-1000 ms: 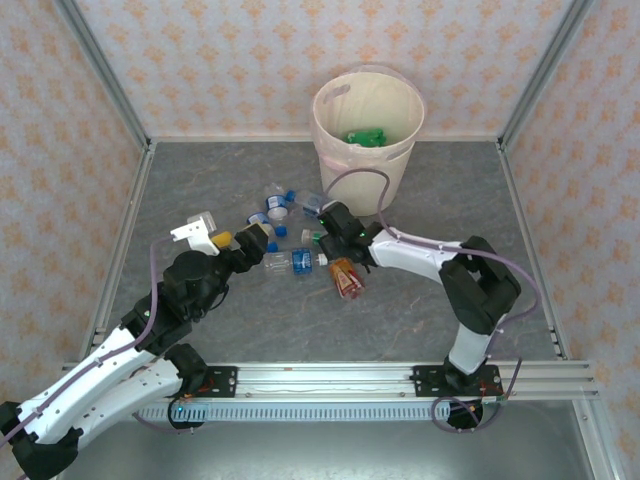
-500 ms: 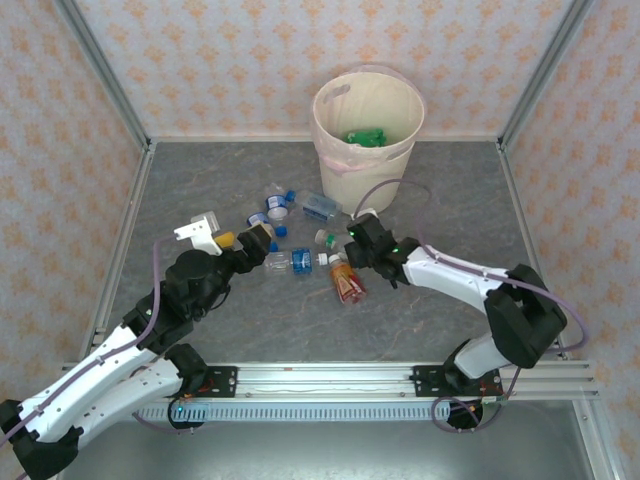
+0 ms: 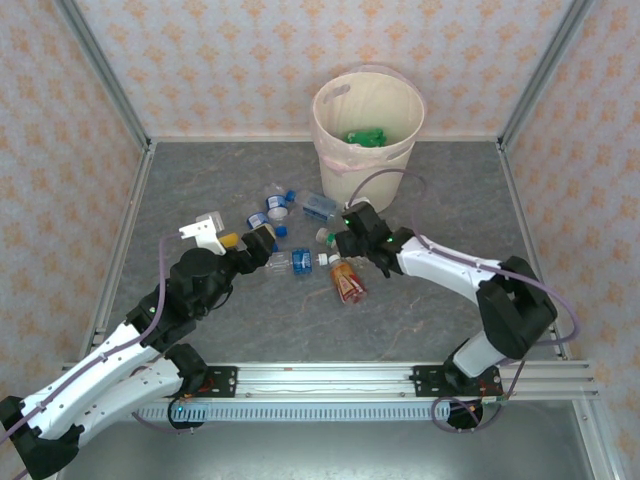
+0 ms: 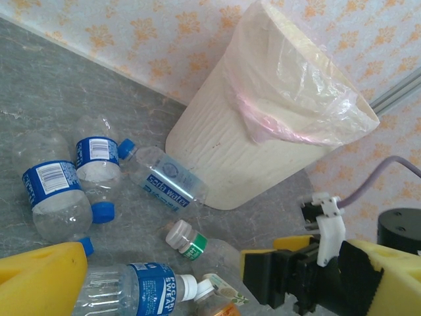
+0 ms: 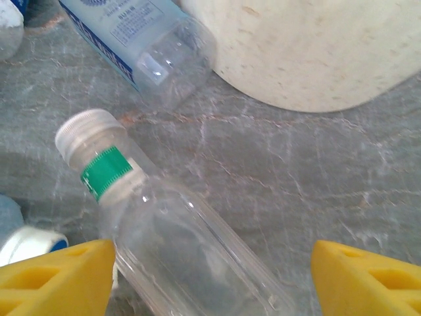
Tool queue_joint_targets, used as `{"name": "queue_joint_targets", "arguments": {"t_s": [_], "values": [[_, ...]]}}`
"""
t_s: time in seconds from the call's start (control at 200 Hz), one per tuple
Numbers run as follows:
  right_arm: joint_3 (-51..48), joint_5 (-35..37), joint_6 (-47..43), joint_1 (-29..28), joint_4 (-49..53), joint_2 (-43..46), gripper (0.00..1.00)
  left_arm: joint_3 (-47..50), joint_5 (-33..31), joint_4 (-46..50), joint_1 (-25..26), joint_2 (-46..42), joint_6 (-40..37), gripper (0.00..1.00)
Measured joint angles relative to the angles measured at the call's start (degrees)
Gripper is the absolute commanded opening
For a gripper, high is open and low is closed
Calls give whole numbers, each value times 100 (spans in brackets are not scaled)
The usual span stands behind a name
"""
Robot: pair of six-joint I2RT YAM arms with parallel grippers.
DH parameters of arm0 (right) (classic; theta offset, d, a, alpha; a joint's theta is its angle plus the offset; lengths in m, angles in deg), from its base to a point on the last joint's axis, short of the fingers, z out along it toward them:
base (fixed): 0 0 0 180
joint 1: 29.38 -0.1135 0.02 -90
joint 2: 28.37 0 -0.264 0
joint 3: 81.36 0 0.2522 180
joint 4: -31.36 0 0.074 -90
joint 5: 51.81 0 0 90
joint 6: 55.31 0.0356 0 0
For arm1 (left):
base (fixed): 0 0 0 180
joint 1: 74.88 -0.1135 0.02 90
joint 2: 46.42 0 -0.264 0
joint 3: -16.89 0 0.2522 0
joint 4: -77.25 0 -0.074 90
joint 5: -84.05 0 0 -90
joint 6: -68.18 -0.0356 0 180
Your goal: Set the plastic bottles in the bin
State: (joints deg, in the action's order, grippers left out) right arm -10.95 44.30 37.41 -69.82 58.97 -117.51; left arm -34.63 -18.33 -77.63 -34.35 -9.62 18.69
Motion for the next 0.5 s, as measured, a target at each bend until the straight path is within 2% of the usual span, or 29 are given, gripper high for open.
{"name": "queue_joint_targets", "arguments": {"t_s": [0.26, 0.5], "values": [[72, -11, 28, 0, -127, -527, 75, 0, -2, 0, 0, -20, 0, 99], [-179, 57, 337, 13, -494, -479, 71, 0, -2, 0, 0, -31, -2, 99]]}}
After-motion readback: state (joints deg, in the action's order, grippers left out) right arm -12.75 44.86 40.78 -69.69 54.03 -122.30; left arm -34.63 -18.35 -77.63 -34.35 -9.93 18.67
